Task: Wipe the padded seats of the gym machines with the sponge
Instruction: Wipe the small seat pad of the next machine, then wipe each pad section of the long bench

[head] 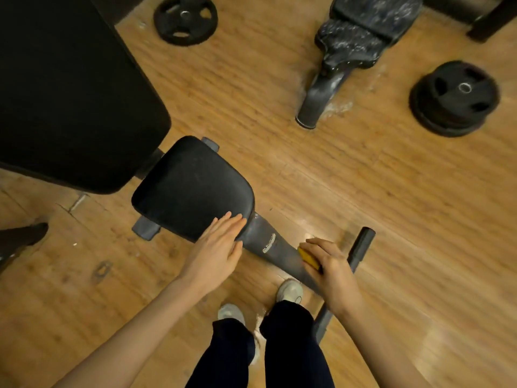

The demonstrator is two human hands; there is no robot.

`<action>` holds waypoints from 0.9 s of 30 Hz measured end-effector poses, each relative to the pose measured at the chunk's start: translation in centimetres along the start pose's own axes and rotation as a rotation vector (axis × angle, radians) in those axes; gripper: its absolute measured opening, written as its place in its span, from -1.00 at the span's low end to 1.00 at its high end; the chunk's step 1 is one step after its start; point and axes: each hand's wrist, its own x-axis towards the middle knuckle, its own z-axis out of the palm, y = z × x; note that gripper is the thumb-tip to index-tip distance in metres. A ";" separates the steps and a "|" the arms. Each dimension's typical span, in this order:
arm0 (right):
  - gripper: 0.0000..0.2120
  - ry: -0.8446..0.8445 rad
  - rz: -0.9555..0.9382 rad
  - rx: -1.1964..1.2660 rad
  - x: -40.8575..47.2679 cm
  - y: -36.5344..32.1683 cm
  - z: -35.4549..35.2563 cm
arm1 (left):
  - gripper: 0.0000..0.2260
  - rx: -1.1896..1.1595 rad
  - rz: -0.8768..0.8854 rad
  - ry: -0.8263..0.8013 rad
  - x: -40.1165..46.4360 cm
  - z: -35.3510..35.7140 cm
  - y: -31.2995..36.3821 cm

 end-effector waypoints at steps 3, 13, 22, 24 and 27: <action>-0.68 0.037 0.077 0.013 -2.0 0.4 -2.9 | -0.55 0.029 0.009 -0.037 0.5 -1.0 2.0; -0.68 0.125 0.227 0.084 -5.4 3.6 -10.6 | -0.55 0.073 -0.096 -0.076 2.4 -1.5 7.4; -0.69 0.254 0.217 0.142 -3.7 3.6 -14.9 | -0.56 0.085 -0.227 -0.102 2.9 -2.3 7.6; -0.70 0.262 0.221 0.152 -3.2 3.4 -15.4 | -0.56 0.083 -0.262 -0.112 3.2 -2.8 7.0; -0.69 0.248 0.223 0.158 -2.0 3.3 -15.9 | -0.56 0.064 -0.326 -0.127 3.8 -3.4 6.0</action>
